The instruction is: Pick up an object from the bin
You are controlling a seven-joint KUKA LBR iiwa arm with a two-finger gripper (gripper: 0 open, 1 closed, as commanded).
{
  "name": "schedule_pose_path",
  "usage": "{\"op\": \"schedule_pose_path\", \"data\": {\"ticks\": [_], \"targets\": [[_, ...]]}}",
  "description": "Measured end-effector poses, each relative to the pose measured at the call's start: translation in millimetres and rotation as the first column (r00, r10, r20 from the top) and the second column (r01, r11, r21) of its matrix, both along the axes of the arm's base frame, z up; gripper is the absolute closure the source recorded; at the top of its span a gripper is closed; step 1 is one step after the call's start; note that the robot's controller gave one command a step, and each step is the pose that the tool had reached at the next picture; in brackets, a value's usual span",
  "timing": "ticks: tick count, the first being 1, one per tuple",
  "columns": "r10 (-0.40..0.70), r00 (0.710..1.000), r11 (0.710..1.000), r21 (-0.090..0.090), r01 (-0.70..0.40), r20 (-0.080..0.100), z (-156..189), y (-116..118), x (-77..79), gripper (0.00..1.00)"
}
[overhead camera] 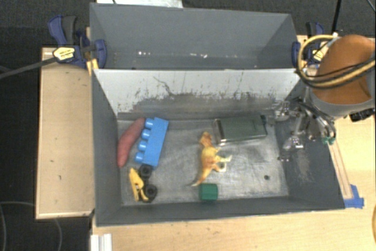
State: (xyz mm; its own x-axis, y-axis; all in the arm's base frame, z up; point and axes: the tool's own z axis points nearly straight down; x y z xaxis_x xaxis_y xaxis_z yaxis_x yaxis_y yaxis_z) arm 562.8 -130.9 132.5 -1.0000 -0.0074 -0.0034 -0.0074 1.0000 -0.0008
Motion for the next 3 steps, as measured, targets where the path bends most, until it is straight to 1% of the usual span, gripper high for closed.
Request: {"op": "schedule_pose_path", "data": {"ticks": [1,2,3], "targets": [[0.002,1.000,1.000,0.000,-0.002,0.000,0.0,0.0,0.0,1.00],[0.003,1.000,1.000,0.000,-0.003,0.000,0.0,0.0,0.0,0.00],[0.004,1.000,1.000,0.000,-0.004,0.000,0.0,0.0,0.0,0.00]]}}
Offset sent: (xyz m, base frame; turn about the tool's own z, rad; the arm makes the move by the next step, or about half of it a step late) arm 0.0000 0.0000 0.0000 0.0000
